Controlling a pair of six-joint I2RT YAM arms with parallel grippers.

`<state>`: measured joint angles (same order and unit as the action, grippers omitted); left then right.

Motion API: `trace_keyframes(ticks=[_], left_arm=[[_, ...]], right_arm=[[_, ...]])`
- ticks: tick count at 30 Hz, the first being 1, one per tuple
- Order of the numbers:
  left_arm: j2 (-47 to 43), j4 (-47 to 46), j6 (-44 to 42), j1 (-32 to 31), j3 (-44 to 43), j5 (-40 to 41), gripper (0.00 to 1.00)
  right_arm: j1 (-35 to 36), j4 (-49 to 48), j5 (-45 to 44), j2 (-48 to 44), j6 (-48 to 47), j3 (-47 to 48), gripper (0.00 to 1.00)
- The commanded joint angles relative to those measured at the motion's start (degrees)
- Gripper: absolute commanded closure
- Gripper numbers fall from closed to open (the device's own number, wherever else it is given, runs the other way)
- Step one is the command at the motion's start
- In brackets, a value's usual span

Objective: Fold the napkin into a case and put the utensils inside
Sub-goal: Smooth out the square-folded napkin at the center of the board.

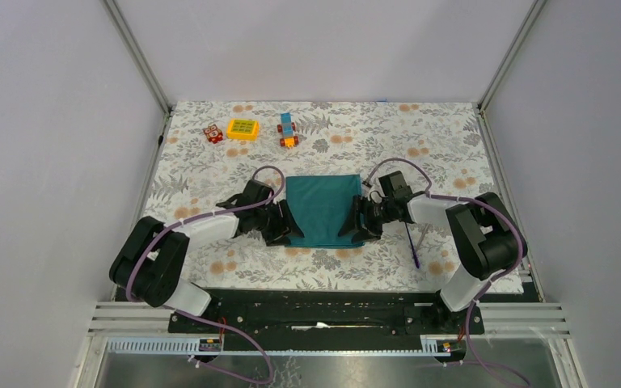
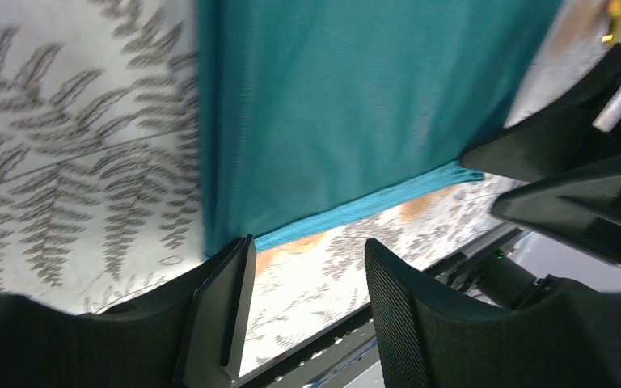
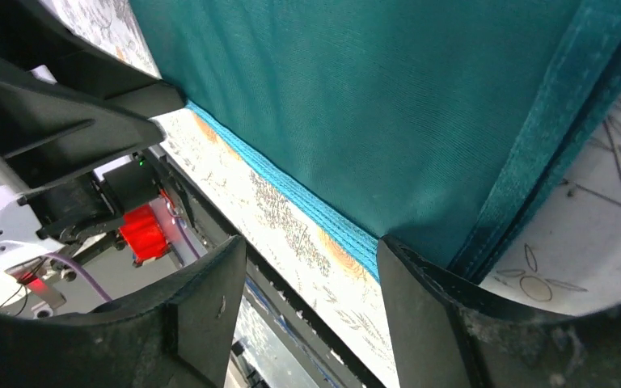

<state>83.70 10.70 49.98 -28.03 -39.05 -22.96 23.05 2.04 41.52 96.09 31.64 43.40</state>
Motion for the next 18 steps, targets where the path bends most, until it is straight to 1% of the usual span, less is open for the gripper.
trace_keyframes(ticks=[1,6,8,10,14,18], left_arm=[[0.5,-4.0,-1.0,0.0,3.5,-0.6,0.43],[-1.2,-3.6,-1.3,0.0,3.3,-2.0,0.39],[-3.1,-3.2,-0.8,0.0,2.0,-3.0,0.37],[-4.9,-2.6,-0.3,0.0,0.8,-3.8,0.37],[-7.7,0.3,-1.0,0.0,-1.5,-2.4,0.34],[-6.8,-0.5,-1.4,0.1,-0.8,-1.9,0.36]], right_arm=[[-1.0,0.8,-3.0,-0.1,-3.1,-1.8,0.32],[0.3,2.6,-3.0,-1.5,-3.6,2.5,0.30],[1.1,1.1,-1.3,-1.2,-1.9,5.2,0.27],[2.2,-3.0,1.5,-0.2,1.3,7.8,0.24],[4.9,-10.1,2.7,4.3,8.7,14.2,0.18],[6.0,-21.7,4.3,11.9,19.0,18.8,0.17]])
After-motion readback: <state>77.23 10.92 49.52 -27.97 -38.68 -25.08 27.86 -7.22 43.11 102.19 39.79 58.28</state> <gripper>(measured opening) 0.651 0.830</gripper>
